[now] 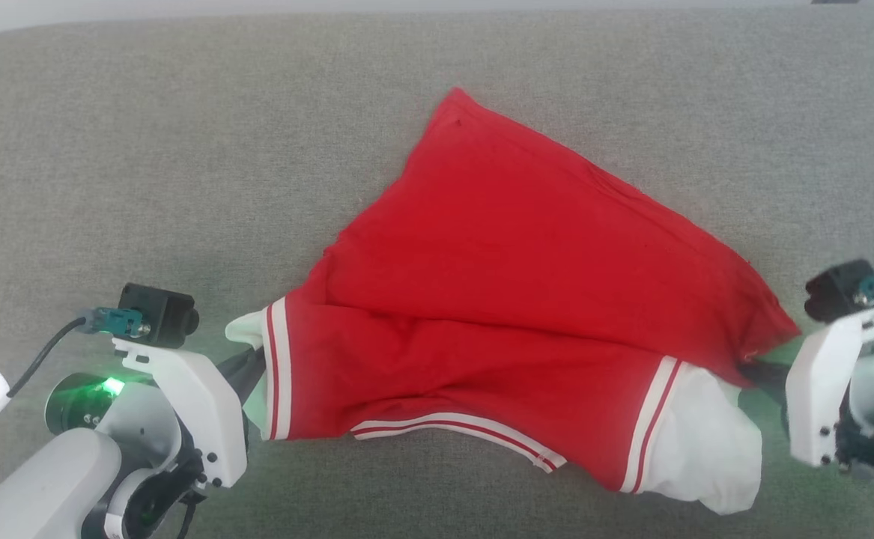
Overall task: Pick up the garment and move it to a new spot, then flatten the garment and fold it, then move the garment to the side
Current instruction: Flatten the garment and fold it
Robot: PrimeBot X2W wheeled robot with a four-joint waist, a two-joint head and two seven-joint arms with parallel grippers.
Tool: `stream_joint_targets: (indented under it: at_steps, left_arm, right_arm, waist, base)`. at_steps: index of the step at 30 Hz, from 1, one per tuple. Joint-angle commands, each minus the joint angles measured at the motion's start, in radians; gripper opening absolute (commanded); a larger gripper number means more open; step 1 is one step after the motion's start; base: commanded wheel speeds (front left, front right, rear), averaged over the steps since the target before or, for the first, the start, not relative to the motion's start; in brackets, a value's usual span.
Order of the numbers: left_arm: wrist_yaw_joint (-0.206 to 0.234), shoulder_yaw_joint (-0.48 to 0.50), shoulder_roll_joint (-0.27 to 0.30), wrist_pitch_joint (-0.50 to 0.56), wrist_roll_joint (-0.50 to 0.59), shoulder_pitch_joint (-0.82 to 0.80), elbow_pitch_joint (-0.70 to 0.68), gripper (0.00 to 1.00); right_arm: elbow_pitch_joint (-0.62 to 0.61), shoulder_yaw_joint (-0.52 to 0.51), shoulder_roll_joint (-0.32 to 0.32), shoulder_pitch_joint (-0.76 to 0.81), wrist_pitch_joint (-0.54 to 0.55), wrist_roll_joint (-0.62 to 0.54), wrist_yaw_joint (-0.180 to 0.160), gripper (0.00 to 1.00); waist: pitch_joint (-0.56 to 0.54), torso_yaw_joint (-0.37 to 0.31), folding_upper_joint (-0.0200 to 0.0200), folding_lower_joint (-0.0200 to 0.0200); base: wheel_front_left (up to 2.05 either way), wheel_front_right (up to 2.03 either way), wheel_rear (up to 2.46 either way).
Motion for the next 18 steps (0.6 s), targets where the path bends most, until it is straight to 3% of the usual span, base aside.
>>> stream_joint_targets:
  at_steps: [1,5,6,7,8,13,18]
  left_arm:
    - [0.004,0.003,0.002,-0.001,-0.012,0.007,-0.003,0.00]
    - [0.000,0.000,-0.002,-0.004,-0.012,0.007,-0.004,0.00]
    - [-0.001,0.000,-0.003,-0.004,-0.012,0.006,-0.002,0.00]
    - [-0.003,-0.002,-0.003,-0.003,-0.012,0.004,0.000,0.00]
    - [-0.004,-0.002,-0.003,-0.003,-0.012,0.004,0.002,0.00]
    - [-0.007,-0.002,0.004,-0.008,-0.016,0.020,0.007,0.00]
    - [-0.002,0.001,0.011,-0.010,-0.021,0.034,0.000,0.00]
  right_arm:
    - [-0.004,-0.010,0.030,0.063,0.011,-0.040,-0.002,0.00]
    - [-0.006,-0.057,0.109,0.133,0.010,-0.127,-0.001,0.03]
    - [0.001,-0.062,0.122,0.140,0.010,-0.150,-0.001,0.19]
    - [0.005,-0.066,0.134,0.148,0.015,-0.166,-0.001,0.55]
    - [0.006,-0.074,0.148,0.152,0.018,-0.176,-0.001,1.00]
    - [-0.072,-0.132,0.159,0.152,0.049,-0.211,-0.003,1.00]
    - [-0.260,-0.208,0.155,0.155,0.100,-0.217,-0.001,1.00]
  waist:
    - [0.003,-0.002,-0.0001,0.0000]
    - [0.009,-0.006,-0.0001,0.0000]
    - [0.010,-0.007,-0.0001,0.0000]
    - [0.010,-0.007,-0.0001,0.0000]
    - [0.009,-0.007,-0.0001,0.0000]
    - [-0.005,-0.012,-0.0001,0.0000]
    - [-0.021,-0.016,-0.0001,0.0000]
  base:
    - [0.00,0.00,0.00]
    - [0.00,0.00,0.00]
    - [0.00,0.00,0.00]
    - [0.00,0.00,0.00]
    - [0.00,0.00,0.00]
    - [0.00,0.00,0.00]
    - [0.00,0.00,0.00]
